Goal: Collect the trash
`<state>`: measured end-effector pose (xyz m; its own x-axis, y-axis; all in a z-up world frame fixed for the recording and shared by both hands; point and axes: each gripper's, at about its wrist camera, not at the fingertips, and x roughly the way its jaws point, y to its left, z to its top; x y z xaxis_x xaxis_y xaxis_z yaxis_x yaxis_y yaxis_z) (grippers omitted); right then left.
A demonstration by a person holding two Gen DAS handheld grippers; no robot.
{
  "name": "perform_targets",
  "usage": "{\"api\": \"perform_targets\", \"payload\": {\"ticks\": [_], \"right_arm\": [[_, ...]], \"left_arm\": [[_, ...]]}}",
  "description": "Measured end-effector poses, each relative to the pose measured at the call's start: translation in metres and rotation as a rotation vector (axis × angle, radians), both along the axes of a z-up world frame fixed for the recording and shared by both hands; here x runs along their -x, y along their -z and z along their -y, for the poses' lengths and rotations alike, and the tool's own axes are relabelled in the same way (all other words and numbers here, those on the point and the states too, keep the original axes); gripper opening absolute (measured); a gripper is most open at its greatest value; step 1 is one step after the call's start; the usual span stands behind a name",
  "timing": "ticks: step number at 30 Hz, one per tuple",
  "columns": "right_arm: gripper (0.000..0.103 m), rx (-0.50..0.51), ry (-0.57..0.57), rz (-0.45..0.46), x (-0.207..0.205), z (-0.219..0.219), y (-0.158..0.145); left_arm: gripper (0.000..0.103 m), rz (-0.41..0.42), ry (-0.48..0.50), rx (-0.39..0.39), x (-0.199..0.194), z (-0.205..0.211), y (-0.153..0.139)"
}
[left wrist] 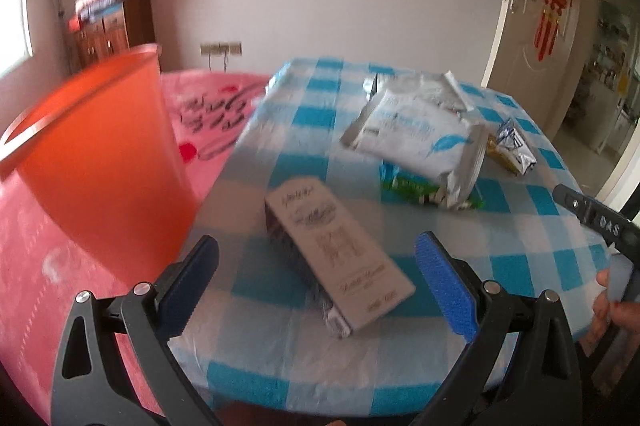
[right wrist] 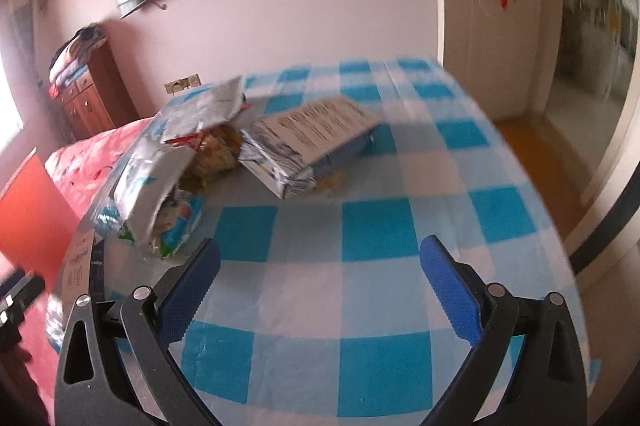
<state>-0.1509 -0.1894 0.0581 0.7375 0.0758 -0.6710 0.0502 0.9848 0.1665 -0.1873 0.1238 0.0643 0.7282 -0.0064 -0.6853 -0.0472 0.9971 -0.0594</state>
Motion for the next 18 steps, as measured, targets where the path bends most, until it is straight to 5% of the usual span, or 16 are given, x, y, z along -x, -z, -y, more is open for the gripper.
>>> {"api": "perform_targets", "payload": {"ticks": [7,10,18], "right_arm": [[0.095,-0.208,0.033,-0.079,-0.024,0.029,0.011],[0.074,-0.271,0.035,-0.104,-0.036,0.036,0.011],[0.074,-0.468,0.037,-0.167,-0.084,0.042,0.008]], "left_arm": [[0.099,-0.121,-0.001,0.092,-0.022,0.0,0.023],[0.099,-0.165,-0.026,0.107,-0.034,-0.001,0.031],[0.097,-0.217,-0.04,0.054,-0.06,0.007,0.041]]}}
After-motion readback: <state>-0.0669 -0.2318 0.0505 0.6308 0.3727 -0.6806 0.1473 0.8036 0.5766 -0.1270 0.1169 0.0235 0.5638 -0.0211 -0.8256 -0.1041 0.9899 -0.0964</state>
